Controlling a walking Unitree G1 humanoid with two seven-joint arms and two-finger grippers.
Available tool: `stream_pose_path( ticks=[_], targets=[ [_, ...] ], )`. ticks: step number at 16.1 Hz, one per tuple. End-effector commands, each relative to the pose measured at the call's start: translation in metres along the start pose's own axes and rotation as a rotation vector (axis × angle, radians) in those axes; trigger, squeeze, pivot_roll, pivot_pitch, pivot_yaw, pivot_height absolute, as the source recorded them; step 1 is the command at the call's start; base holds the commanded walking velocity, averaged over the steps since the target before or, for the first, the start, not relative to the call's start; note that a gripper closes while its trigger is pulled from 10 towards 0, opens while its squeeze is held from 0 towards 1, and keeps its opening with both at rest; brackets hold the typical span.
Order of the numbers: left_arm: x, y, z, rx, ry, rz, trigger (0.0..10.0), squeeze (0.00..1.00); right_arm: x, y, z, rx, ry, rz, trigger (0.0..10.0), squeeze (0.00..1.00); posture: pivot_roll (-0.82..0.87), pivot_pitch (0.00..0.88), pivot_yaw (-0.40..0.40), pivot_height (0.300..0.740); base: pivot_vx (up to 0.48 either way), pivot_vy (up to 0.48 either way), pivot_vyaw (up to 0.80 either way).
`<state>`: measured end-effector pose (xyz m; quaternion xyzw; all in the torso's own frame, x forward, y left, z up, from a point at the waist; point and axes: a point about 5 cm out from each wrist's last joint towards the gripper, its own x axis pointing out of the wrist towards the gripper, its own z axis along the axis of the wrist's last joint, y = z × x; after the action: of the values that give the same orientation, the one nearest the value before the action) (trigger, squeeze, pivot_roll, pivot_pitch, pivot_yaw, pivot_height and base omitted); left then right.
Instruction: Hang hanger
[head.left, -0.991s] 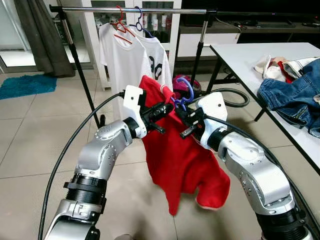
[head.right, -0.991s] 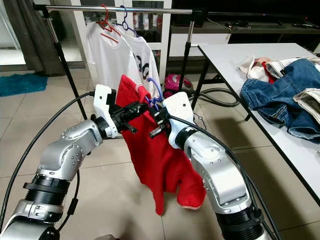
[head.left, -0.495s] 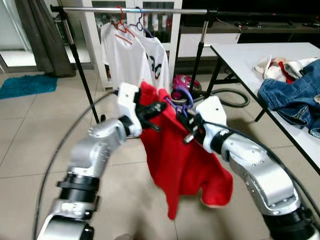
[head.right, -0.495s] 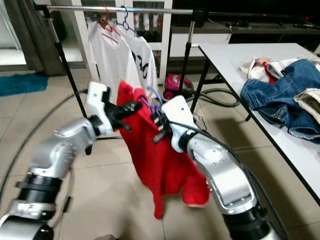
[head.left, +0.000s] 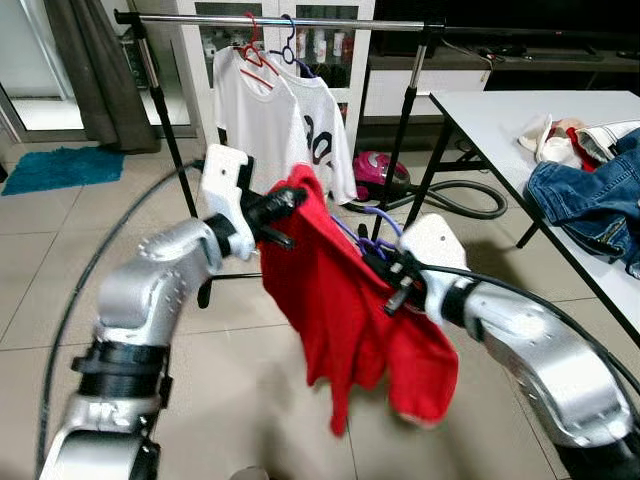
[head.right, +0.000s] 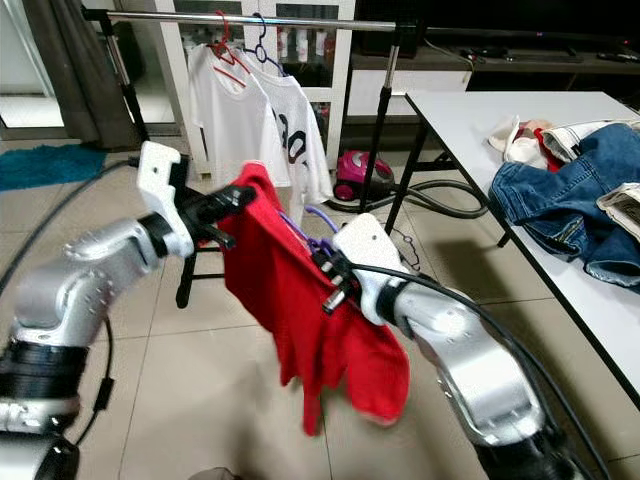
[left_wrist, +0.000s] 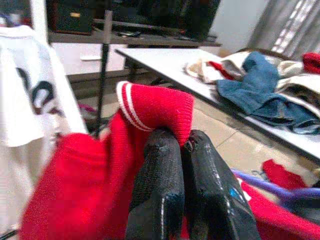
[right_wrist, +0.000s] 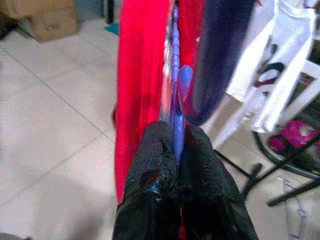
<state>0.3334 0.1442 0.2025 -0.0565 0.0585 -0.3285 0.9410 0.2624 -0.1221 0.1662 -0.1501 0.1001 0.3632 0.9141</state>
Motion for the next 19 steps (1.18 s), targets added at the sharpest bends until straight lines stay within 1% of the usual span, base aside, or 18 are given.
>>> stream_pose_path(
  ticks=[1,2,4,6,8,10,11,12,13,14,15,17,18,19],
  targets=[
    [-0.021,0.035,0.037,0.108,-0.127,0.224,0.0,0.00,-0.014,-0.007,-0.014,0.037,0.060,0.011,0.0,0.00,0.07,0.000,0.005,0.740,0.000,0.000,0.00],
    [-0.026,0.047,0.043,0.165,-0.122,0.283,0.0,0.00,-0.021,-0.005,-0.014,0.039,0.040,0.063,0.0,0.00,0.07,0.000,0.007,0.740,0.000,0.000,0.00],
    [-0.032,0.059,0.052,0.205,-0.137,0.339,0.0,0.00,-0.031,-0.001,-0.017,0.030,0.053,0.134,0.0,0.00,0.07,0.000,0.007,0.740,0.000,0.000,0.00],
    [-0.037,0.071,0.063,0.220,-0.167,0.395,0.0,0.00,-0.038,0.002,-0.022,0.030,0.071,0.176,0.0,0.00,0.06,0.000,0.012,0.740,0.000,0.000,0.00],
    [-0.043,0.084,0.067,0.234,-0.185,0.460,0.0,0.00,-0.044,0.005,-0.024,0.040,0.064,0.213,0.0,0.00,0.06,0.000,0.012,0.740,0.000,0.000,0.00],
    [-0.045,0.091,0.070,0.247,-0.191,0.483,0.0,0.00,-0.049,0.006,-0.024,0.038,0.065,0.234,0.0,0.00,0.06,0.000,0.012,0.740,0.000,0.000,0.00],
    [-0.041,0.092,0.067,0.247,-0.171,0.454,0.0,0.00,-0.050,0.003,-0.023,0.045,0.048,0.216,0.0,0.00,0.06,0.000,0.014,0.740,0.000,0.000,0.00],
    [-0.038,0.090,0.062,0.245,-0.151,0.430,0.0,0.00,-0.049,0.001,-0.022,0.050,0.039,0.194,0.0,0.00,0.06,0.000,0.014,0.740,0.000,0.000,0.00],
    [-0.034,0.085,0.056,0.241,-0.122,0.385,0.0,0.00,-0.049,0.001,-0.020,0.043,0.035,0.200,0.0,0.00,0.06,0.000,0.014,0.740,0.000,0.000,0.00],
    [-0.026,0.076,0.044,0.239,-0.089,0.324,0.0,0.00,-0.048,0.004,-0.017,0.024,0.020,0.225,0.0,0.00,0.06,0.000,0.014,0.740,0.000,0.000,0.00],
    [-0.018,0.069,0.036,0.205,-0.081,0.294,0.0,0.00,-0.047,0.007,-0.014,0.024,0.004,0.236,0.0,0.00,0.06,0.000,0.014,0.740,0.000,0.000,0.00],
    [-0.009,0.059,0.027,0.178,-0.072,0.256,0.0,0.00,-0.043,0.008,-0.008,0.031,-0.033,0.230,0.0,0.00,0.05,0.000,0.013,0.740,0.000,0.000,0.00],
    [-0.002,0.052,0.023,0.164,-0.072,0.223,0.0,0.00,-0.039,0.006,-0.005,0.032,-0.050,0.192,0.0,0.00,0.05,0.000,0.014,0.740,0.000,0.000,0.00],
    [0.008,0.039,0.020,0.149,-0.079,0.160,0.0,0.00,-0.030,-0.001,0.000,0.050,-0.069,0.100,0.0,0.00,0.05,0.000,0.014,0.740,0.000,0.000,0.00]
  ],
)
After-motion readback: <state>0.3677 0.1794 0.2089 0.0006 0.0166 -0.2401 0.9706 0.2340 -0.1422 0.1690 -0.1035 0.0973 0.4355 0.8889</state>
